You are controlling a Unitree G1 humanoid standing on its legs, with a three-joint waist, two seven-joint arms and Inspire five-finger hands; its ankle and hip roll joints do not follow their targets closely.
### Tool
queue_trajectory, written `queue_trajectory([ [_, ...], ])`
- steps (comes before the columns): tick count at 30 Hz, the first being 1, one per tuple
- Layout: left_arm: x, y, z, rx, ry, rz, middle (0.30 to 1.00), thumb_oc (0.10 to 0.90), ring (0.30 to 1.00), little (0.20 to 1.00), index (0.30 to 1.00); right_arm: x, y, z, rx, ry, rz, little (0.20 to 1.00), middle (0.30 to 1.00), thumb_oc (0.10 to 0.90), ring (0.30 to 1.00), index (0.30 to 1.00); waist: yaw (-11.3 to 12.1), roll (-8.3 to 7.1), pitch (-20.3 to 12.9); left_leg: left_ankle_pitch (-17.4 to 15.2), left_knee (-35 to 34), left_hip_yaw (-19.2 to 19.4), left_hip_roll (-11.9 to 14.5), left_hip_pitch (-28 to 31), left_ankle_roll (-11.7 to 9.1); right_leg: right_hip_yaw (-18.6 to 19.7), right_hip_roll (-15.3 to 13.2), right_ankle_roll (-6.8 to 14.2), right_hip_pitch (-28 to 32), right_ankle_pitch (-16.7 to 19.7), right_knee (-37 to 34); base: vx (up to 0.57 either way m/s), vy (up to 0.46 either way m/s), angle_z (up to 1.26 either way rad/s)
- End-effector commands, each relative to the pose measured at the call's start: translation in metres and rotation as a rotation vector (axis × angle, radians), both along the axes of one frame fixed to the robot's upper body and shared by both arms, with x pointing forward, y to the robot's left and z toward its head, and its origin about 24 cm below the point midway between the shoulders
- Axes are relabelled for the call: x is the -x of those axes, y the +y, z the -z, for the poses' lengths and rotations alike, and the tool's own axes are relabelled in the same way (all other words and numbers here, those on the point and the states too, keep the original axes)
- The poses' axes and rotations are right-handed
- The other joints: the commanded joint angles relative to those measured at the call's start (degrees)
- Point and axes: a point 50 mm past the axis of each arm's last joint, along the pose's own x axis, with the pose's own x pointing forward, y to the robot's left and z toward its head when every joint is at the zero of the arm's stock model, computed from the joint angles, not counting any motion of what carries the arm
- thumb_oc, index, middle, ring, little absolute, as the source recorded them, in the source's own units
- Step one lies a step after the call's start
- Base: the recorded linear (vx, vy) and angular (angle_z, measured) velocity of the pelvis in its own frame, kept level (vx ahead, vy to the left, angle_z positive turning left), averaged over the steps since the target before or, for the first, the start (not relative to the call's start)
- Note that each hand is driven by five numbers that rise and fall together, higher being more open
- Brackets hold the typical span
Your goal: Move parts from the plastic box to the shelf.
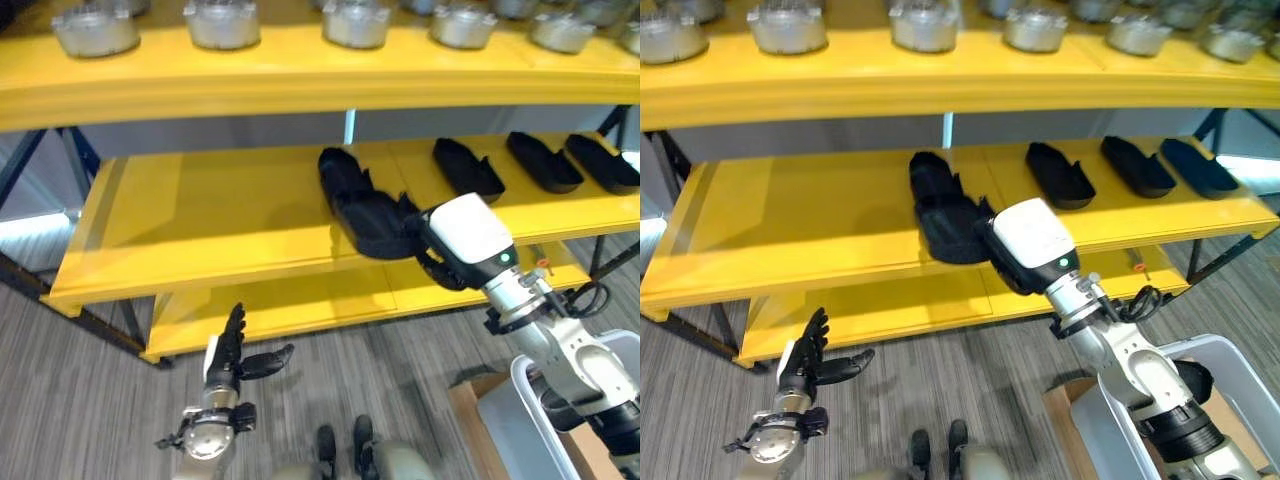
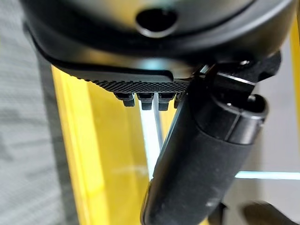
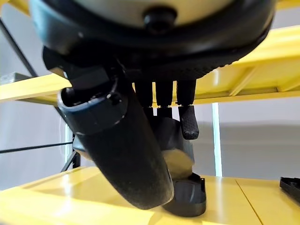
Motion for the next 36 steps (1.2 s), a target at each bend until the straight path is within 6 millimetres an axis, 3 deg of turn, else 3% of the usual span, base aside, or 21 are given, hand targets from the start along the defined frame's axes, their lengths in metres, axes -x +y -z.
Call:
queue_trajectory([
  [1, -0.024, 0.005, -0.032, -0.054, -0.176, 0.046, 1.0, 0.9, 1.0, 1.0, 1.0, -0.001, -0.008, -0.066, -0.141, -0.308, -0.006, 0.3, 0.3, 0.4, 0.3, 0.3, -0.66, -1.48, -8.34, 2.94, -11.63, -2.86, 4.76, 8.79, -4.55, -0.12, -2.38, 5.09, 9.72, 3.79, -8.93, 0.06, -0.065, -0.42],
  [7, -0.025, 0.002, -0.032, -0.044, -0.179, 0.052, 1.0, 0.9, 1.0, 1.0, 1.0, 0.004, -0.006, -0.07, -0.144, -0.325, -0.03, 0.3, 0.3, 0.4, 0.3, 0.3, -0.91, -1.18, -8.93, 2.06, -10.21, -3.42, 5.41, 8.82, -5.34, -1.79, -2.4, 4.36, 11.13, 2.02, -8.21, 0.04, -0.055, 0.04],
  [11, -0.027, -0.002, -0.033, -0.037, -0.182, 0.057, 1.0, 0.9, 1.0, 1.0, 1.0, 0.006, -0.006, -0.074, -0.147, -0.35, -0.032, 0.3, 0.3, 0.4, 0.3, 0.3, -1.05, -1.29, -8.26, 1.13, -7.01, -4.32, 4.89, 7.45, -5.75, -2.91, -2.52, 3.8, 11.52, 0.78, -7.04, 0.0, -0.037, 0.22],
  [13, -0.03, -0.004, -0.035, -0.032, -0.19, 0.063, 1.0, 0.9, 1.0, 1.0, 1.0, 0.008, -0.008, -0.077, -0.145, -0.371, -0.031, 0.3, 0.3, 0.4, 0.3, 0.3, -1.4, -1.65, -7.62, -0.53, -2.37, -2.69, 4.67, 5.61, -6.76, -4.49, -3.14, 3.42, 11.81, -0.43, -6.16, -0.03, -0.03, 0.27],
  [15, -0.035, -0.005, -0.038, -0.025, -0.205, 0.077, 1.0, 0.9, 1.0, 1.0, 1.0, 0.009, -0.009, -0.082, -0.145, -0.401, -0.032, 0.3, 0.3, 0.4, 0.3, 0.3, -2.37, -2.44, -6.18, -1.87, 3.78, 1.48, 7.52, 2.48, -7.98, -6.25, -3.82, 2.87, 11.87, -1.09, -5.32, -0.1, -0.031, 0.56],
  [16, -0.035, -0.004, -0.039, -0.021, -0.21, 0.075, 1.0, 0.9, 1.0, 1.0, 1.0, 0.008, -0.007, -0.084, -0.151, -0.412, -0.037, 0.3, 0.3, 0.4, 0.3, 0.3, -2.05, -2.89, -5.47, -2.17, 5.96, 1.66, 9.7, 1.46, -8.52, -6.2, -3.7, 2.64, 11.93, -1.25, -5.05, -0.07, 0.069, 0.64],
  [17, -0.033, -0.002, -0.042, -0.023, -0.225, 0.062, 1.0, 0.9, 1.0, 1.0, 1.0, 0.005, -0.001, -0.088, -0.173, -0.428, -0.057, 0.3, 0.3, 0.4, 0.3, 0.3, -0.17, -3.35, -4.94, -0.39, 4.8, -5.21, 14.7, 1.53, -10.25, -3.91, -3.88, 3.38, 12.29, -1.73, -4.54, -0.03, 0.066, 0.46],
  [18, -0.033, -0.002, -0.042, -0.022, -0.224, 0.061, 1.0, 0.9, 1.0, 1.0, 1.0, 0.004, -0.001, -0.088, -0.173, -0.427, -0.059, 0.3, 0.3, 0.4, 0.3, 0.3, -0.28, -3.25, -4.92, -0.24, 4.26, -5.27, 14.87, 1.91, -10.39, -4.0, -3.73, 3.31, 12.45, -1.81, -4.54, 0.04, 0.234, -0.03],
  [19, -0.03, 0.003, -0.042, -0.023, -0.223, 0.038, 1.0, 0.9, 1.0, 1.0, 1.0, 0.003, 0.0, -0.089, -0.175, -0.425, -0.062, 0.3, 0.3, 0.4, 0.3, 0.3, -0.13, -2.68, -5.39, 3.42, 0.99, -8.02, 20.14, 2.39, -11.43, -3.09, -4.35, 4.32, 12.37, -2.62, -3.96, 0.05, 0.121, -0.4],
  [20, -0.029, 0.003, -0.042, -0.022, -0.222, 0.035, 1.0, 0.9, 1.0, 1.0, 1.0, 0.003, 0.001, -0.089, -0.175, -0.423, -0.065, 0.3, 0.3, 0.4, 0.3, 0.3, -0.35, -2.38, -5.52, 4.08, -0.44, -8.04, 20.71, 3.05, -11.8, -3.23, -3.9, 4.07, 12.29, -2.83, -3.69, 0.08, 0.32, -0.37],
  [21, -0.027, 0.002, -0.039, -0.013, -0.213, 0.03, 1.0, 0.9, 1.0, 1.0, 1.0, 0.001, -0.001, -0.088, -0.162, -0.414, -0.053, 0.3, 0.3, 0.4, 0.3, 0.3, -0.31, -1.04, -6.01, 7.11, -3.83, -9.13, 22.85, 3.2, -12.52, -3.01, -4.57, 4.8, 12.04, -3.65, -2.4, 0.07, 0.247, -0.28],
  [24, -0.026, 0.003, -0.039, -0.01, -0.216, 0.018, 1.0, 0.9, 1.0, 1.0, 1.0, -0.002, 0.001, -0.09, -0.15, -0.414, -0.053, 0.3, 0.3, 0.4, 0.3, 0.3, -0.18, 0.13, -6.65, 6.87, -7.85, -11.27, 21.87, 4.67, -13.04, -2.39, -4.81, 4.71, 11.14, -3.37, -0.99, 0.02, 0.199, -0.06],
  [27, -0.027, 0.003, -0.041, -0.015, -0.223, 0.036, 1.0, 0.9, 1.0, 1.0, 1.0, -0.002, -0.002, -0.089, -0.16, -0.411, -0.04, 0.3, 0.3, 0.4, 0.3, 0.3, -0.14, 0.25, -7.27, 6.33, -7.78, -10.97, 20.46, 4.63, -13.26, -2.88, -5.93, 4.88, 11.36, -3.12, -0.78, 0.07, 0.159, -0.06],
  [32, -0.025, 0.013, -0.045, -0.079, -0.211, 0.059, 1.0, 0.9, 1.0, 1.0, 1.0, -0.006, 0.003, -0.078, -0.189, -0.368, -0.027, 0.3, 0.3, 0.4, 0.3, 0.3, 2.13, -1.2, -7.29, 4.35, -8.37, -8.29, 17.12, 5.88, -11.91, -5.16, -9.72, 7.47, 13.23, -2.24, -0.32, 0.1, 0.211, 0.29],
  [36, -0.023, 0.015, -0.044, -0.094, -0.202, 0.066, 1.0, 0.9, 1.0, 1.0, 1.0, -0.012, 0.013, -0.077, -0.199, -0.352, -0.043, 0.3, 0.3, 0.4, 0.3, 0.3, 3.49, -1.94, -7.48, 4.06, -9.18, -7.54, 15.76, 6.27, -11.09, -5.63, -11.11, 8.45, 14.19, -1.52, -1.42, 0.08, 0.129, 0.11],
])
